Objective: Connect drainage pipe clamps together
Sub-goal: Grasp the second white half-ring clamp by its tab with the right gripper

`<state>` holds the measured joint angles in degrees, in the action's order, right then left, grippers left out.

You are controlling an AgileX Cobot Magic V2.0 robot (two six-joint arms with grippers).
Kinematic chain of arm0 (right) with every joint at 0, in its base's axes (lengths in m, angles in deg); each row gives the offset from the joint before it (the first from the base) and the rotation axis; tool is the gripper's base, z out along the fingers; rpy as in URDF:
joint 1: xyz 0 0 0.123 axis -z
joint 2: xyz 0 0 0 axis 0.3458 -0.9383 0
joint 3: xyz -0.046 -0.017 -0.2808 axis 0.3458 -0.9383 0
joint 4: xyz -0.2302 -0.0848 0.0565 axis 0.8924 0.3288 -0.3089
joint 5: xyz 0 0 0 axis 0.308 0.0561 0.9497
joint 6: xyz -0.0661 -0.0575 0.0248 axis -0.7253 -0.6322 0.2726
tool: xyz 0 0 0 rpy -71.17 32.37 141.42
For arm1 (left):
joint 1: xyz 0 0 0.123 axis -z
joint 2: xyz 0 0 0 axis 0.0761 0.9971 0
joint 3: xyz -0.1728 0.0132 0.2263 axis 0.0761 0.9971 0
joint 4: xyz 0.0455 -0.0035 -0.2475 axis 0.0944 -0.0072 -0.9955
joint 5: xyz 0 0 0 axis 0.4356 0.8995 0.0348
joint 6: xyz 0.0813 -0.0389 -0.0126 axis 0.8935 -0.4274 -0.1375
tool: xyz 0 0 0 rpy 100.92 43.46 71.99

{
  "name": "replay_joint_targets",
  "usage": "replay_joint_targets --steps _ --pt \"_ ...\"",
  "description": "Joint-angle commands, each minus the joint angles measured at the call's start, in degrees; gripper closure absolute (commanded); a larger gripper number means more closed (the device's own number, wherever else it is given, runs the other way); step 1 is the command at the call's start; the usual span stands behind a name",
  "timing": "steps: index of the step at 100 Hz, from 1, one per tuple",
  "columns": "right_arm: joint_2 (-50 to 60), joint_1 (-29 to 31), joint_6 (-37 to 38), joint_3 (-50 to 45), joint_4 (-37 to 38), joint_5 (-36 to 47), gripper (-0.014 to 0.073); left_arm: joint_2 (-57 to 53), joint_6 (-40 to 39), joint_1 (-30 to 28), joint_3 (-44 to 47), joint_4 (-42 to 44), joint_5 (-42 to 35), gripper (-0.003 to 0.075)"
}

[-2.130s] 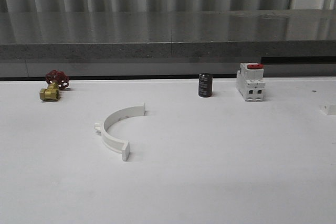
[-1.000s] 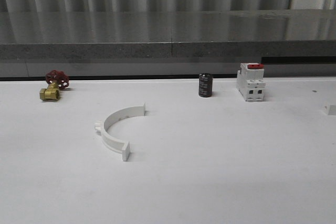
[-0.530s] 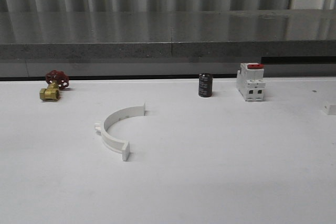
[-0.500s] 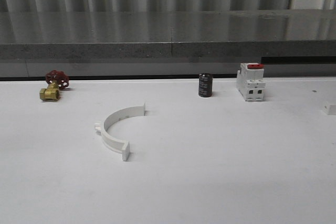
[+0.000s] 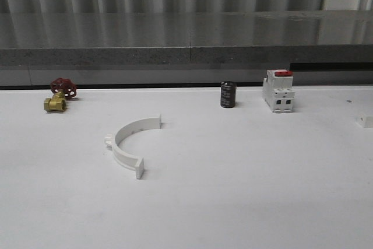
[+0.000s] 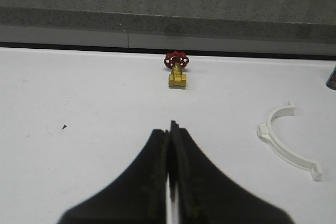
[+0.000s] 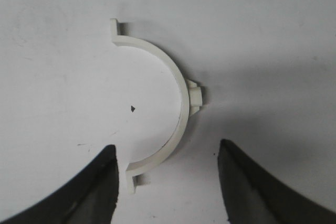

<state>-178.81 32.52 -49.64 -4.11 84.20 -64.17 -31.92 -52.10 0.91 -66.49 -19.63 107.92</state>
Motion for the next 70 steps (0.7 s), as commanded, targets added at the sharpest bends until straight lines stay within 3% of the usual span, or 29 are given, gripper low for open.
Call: replay_joint_targets --steps 1,29,61,70 --pt "-1.7 1.1 -3.4 3.1 -1.8 2.0 0.0159 0.5 -0.1 -0.2 -1.5 -0.1 -4.3 0.0741" --pt "-10.8 2.4 -5.6 3.8 -1.9 5.7 0.0159 0.5 -0.1 -0.2 -1.5 -0.1 -4.3 0.0741" --pt "-13.9 2.9 -7.1 4.1 -1.9 7.1 0.0160 0.5 -0.1 -0.2 -1.5 -0.1 -4.3 0.0741" --pt "-13.9 2.9 -7.5 4.1 -1.9 7.1 0.0217 0.5 -0.1 -0.2 -1.5 -0.1 -4.3 0.0741"
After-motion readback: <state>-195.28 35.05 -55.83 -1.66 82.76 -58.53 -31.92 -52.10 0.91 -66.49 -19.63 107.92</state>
